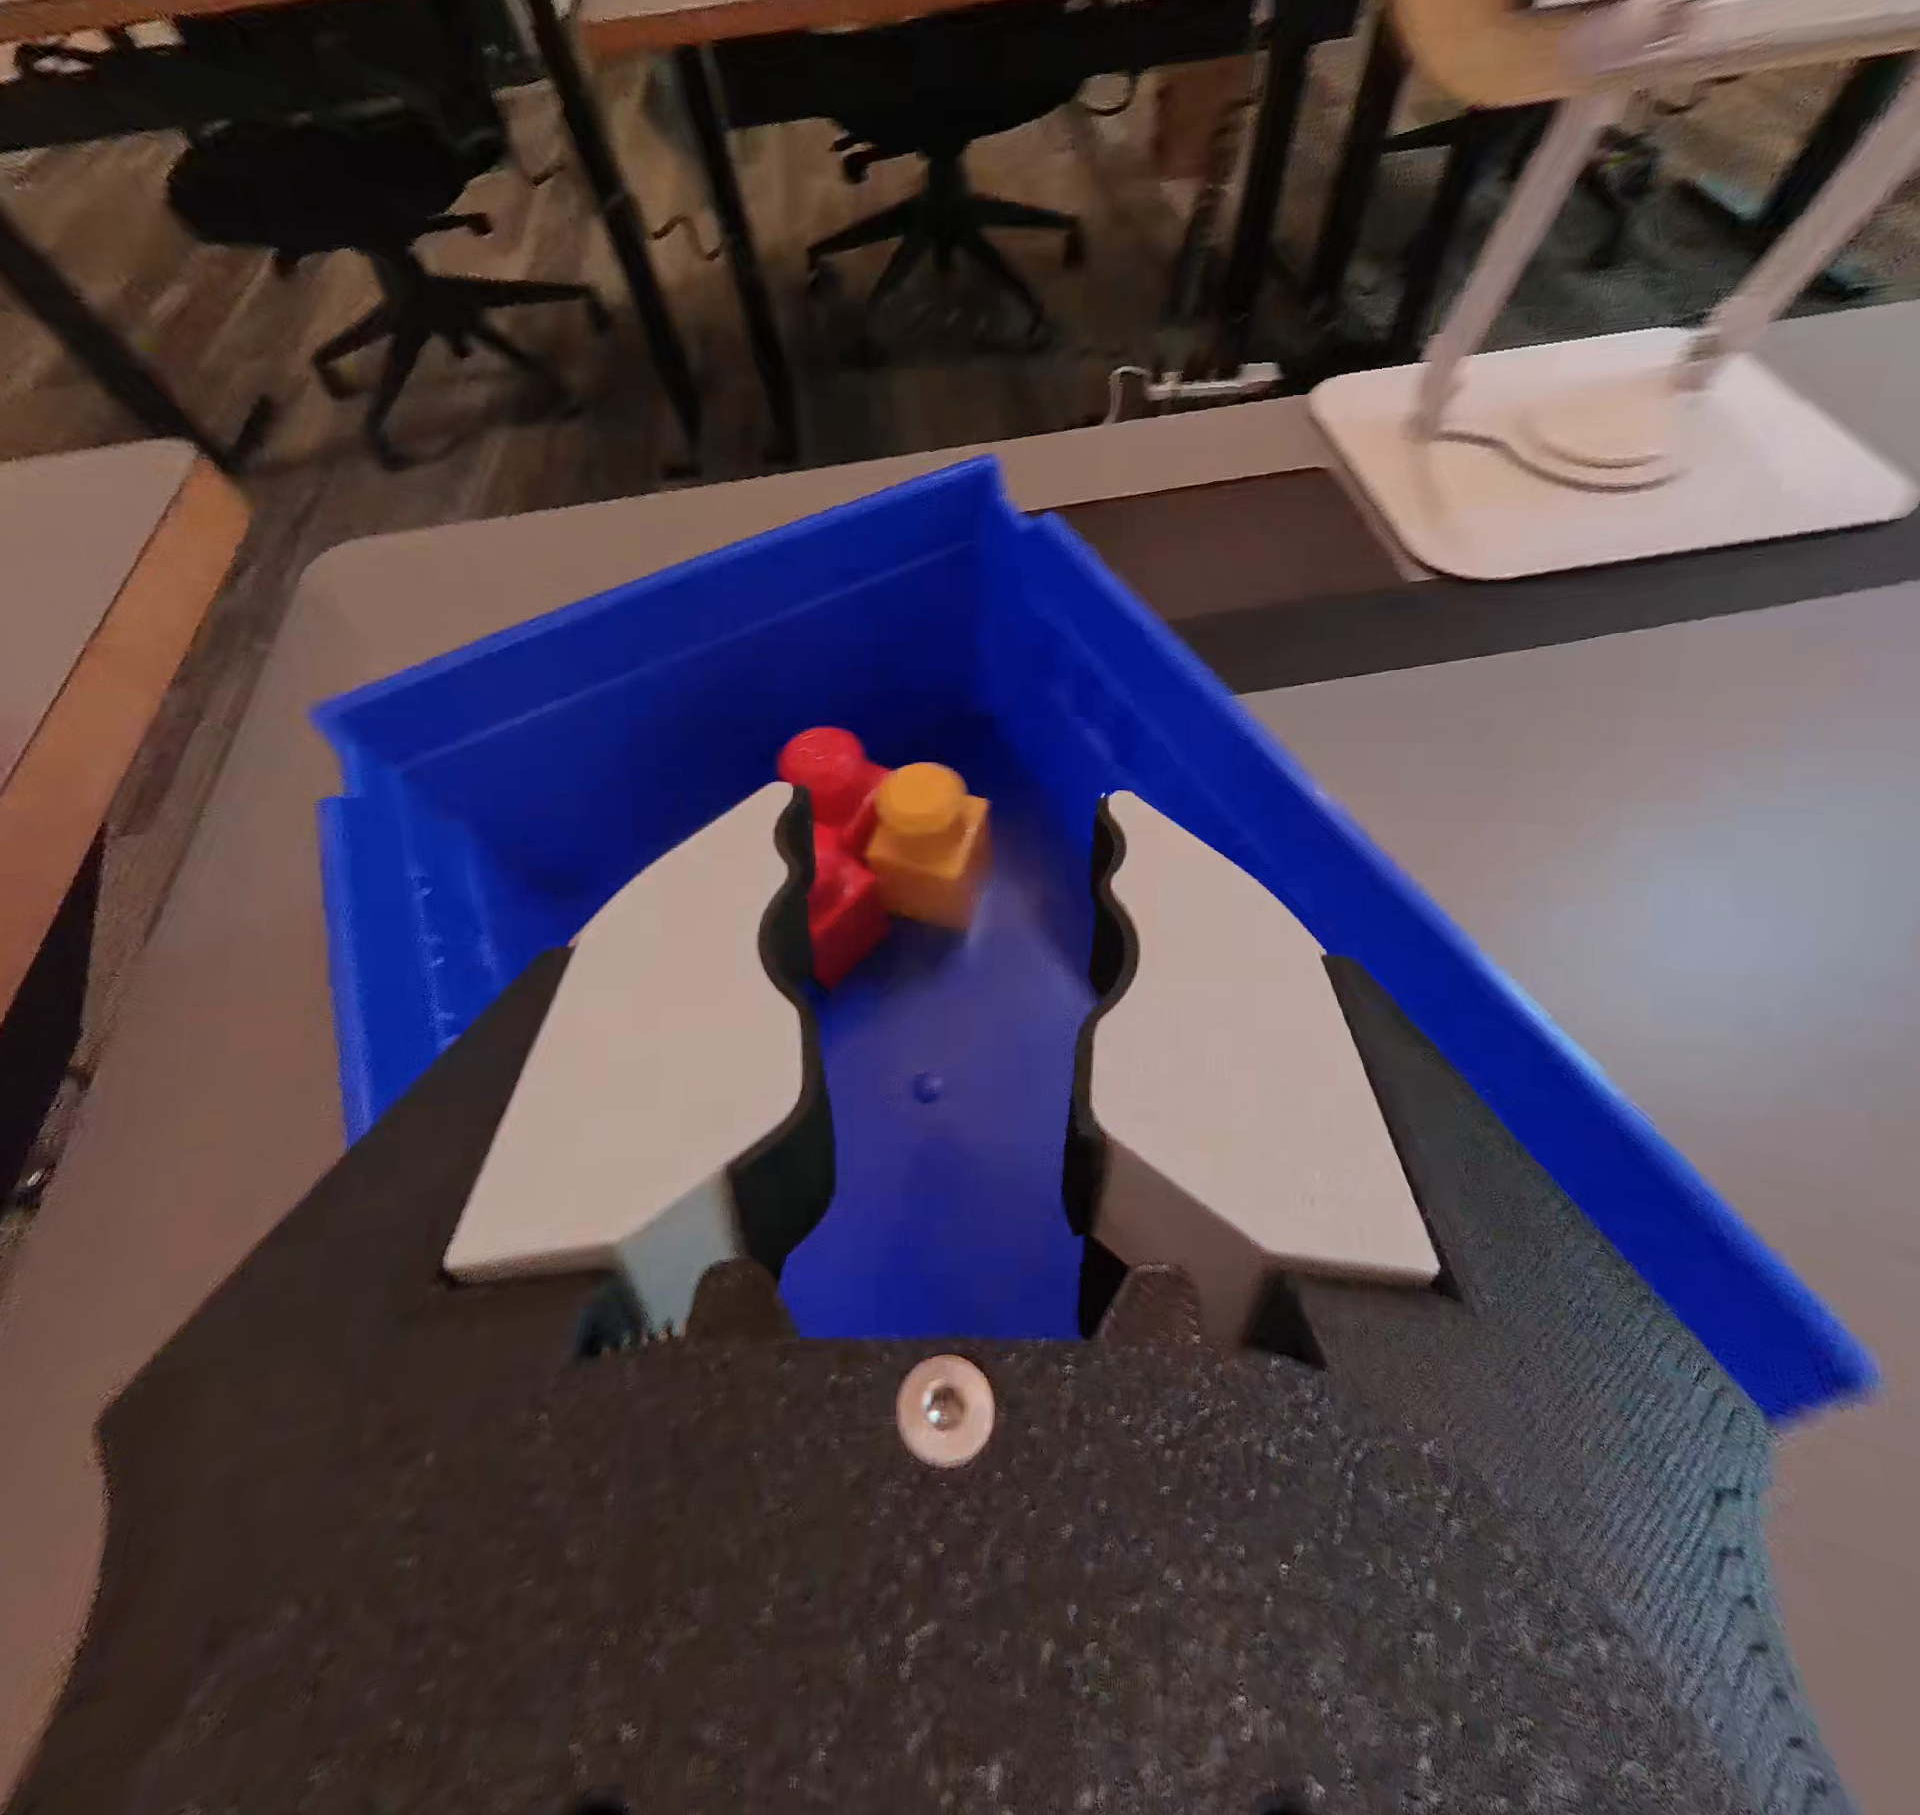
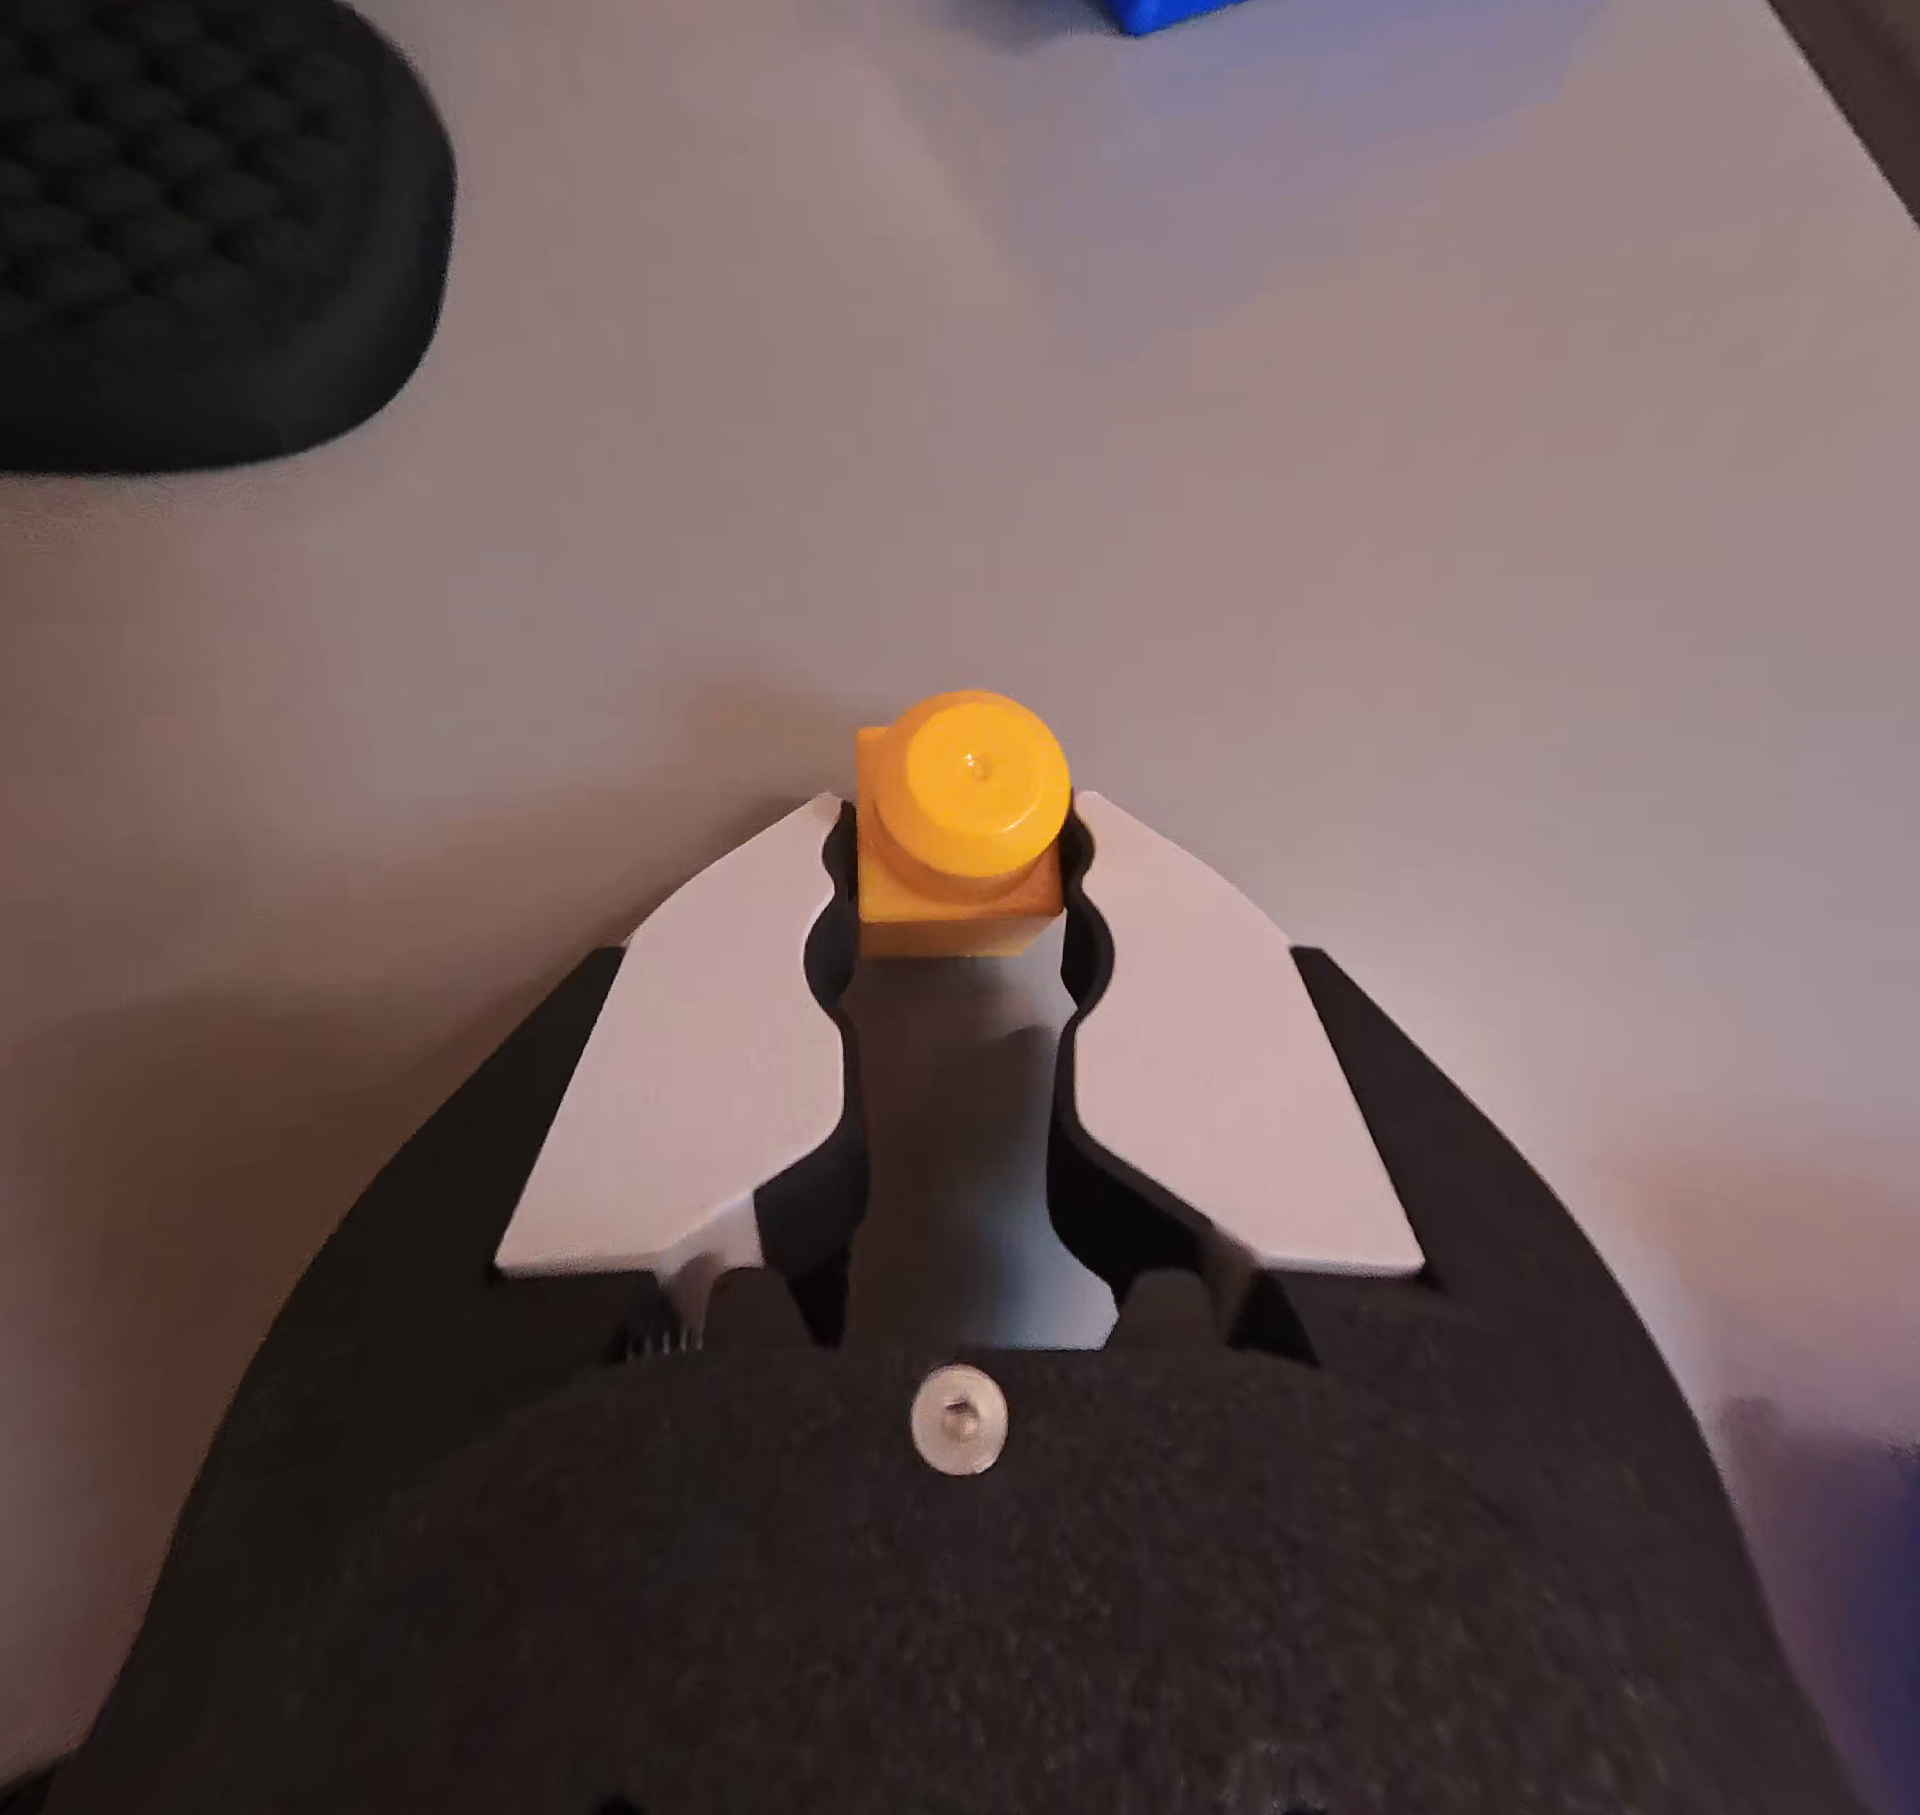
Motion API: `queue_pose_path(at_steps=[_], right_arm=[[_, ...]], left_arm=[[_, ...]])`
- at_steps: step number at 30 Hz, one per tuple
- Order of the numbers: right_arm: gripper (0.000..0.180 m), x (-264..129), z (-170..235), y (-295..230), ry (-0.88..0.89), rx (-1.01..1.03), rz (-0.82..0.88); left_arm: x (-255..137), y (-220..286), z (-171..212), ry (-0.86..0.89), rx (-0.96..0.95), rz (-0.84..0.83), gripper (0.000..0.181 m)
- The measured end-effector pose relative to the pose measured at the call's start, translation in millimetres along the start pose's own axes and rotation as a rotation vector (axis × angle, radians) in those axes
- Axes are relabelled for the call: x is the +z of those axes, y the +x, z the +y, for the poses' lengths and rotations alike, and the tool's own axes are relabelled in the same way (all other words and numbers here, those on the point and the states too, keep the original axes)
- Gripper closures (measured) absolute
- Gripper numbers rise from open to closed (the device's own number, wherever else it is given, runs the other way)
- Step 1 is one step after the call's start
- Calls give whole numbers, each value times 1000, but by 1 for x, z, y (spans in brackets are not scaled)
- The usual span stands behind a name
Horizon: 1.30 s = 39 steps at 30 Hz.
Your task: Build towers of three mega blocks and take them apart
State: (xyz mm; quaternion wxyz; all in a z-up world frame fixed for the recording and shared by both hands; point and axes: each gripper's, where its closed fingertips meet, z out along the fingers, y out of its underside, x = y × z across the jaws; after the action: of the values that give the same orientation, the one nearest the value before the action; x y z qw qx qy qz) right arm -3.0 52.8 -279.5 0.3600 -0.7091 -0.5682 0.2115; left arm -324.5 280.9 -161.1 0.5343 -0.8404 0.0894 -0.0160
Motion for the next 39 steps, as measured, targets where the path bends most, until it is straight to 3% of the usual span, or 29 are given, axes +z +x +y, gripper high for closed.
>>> queue_pose_path(at_steps=[7, 12, 15, 18, 20, 28, 32, 39], right_arm=[[142, -15, 13, 0, 15, 3, -20], [143, -14, 11, -4, 31, 26, -54], [143, -14, 12, -6, 39, 45, -80], [143, -14, 11, -7, 52, 65, -97], [143, -14, 11, -7, 60, 80, -108], [143, -14, 11, -7, 64, 85, -115], [143, -15, 12, -8, 60, 80, -113], [143, -14, 12, -9, 62, 97, -121]], left_arm=[[34, -56, 38, -221, 130, -225, 128], [52, -61, 72, -476, 345, -190, 126], [59, -63, 92, -622, 486, -163, 115], [69, -67, 97, -659, 599, -182, 113], [72, -69, 95, -651, 646, -194, 121], [49, -54, 91, -647, 616, -88, 145], [32, -46, 94, -677, 629, -40, 145], [38, -53, 100, -680, 598, -60, 141]])
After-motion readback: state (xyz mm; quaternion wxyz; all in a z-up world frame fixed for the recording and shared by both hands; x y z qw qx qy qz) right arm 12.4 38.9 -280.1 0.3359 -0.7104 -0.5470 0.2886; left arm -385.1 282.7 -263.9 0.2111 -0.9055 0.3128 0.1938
